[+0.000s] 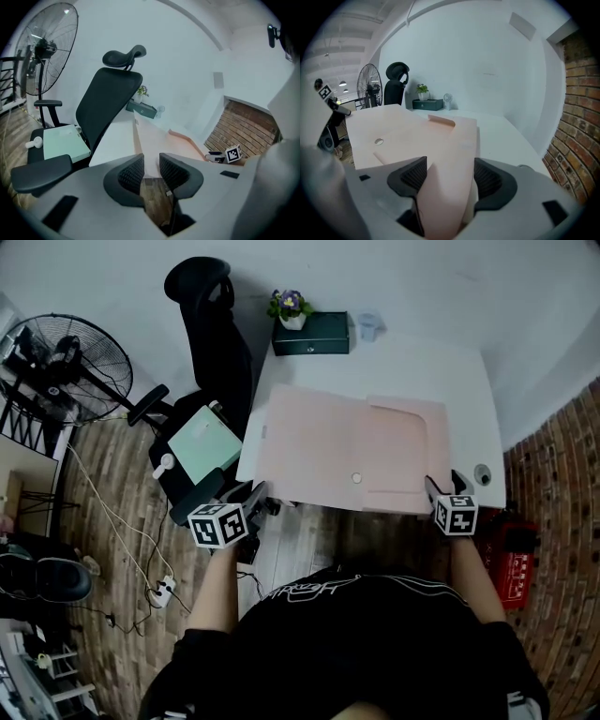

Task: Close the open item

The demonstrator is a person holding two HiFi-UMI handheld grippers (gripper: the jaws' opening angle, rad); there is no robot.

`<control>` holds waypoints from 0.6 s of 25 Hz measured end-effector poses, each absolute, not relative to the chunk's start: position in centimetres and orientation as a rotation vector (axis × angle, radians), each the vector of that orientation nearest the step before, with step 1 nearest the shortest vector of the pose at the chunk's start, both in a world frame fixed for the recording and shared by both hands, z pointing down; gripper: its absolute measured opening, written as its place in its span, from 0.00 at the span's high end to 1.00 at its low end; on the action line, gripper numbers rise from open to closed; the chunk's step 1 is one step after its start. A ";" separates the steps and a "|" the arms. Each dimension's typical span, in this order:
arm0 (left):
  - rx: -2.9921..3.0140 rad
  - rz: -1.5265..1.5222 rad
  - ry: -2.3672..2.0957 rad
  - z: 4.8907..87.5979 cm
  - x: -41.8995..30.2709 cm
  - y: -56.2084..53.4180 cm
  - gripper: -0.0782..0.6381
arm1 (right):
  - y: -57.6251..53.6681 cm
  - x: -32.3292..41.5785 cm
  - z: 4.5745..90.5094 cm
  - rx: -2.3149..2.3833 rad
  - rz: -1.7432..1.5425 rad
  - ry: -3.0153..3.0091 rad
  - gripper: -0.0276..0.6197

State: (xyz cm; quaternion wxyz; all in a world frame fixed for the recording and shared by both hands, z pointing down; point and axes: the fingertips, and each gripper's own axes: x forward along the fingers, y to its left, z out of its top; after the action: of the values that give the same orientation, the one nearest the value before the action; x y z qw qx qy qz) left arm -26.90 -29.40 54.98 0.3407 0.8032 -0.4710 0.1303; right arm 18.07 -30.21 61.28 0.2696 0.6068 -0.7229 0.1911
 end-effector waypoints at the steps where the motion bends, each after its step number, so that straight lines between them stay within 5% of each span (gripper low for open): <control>1: 2.099 0.327 -1.232 54.2 -26.6 -29.4 0.72 | -30.2 18.1 61.3 1.636 0.519 -1.951 0.50; 15: 2.158 0.173 -1.260 47.4 -23.0 -28.4 0.81 | -30.4 17.6 61.0 1.641 0.591 -2.007 0.49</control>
State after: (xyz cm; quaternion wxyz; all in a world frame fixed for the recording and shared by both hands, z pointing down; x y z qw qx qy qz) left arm -23.02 -28.41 47.38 0.3131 0.8183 -0.4776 0.0657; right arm 17.61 -30.39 60.99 0.2390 0.5994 -0.7328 0.2158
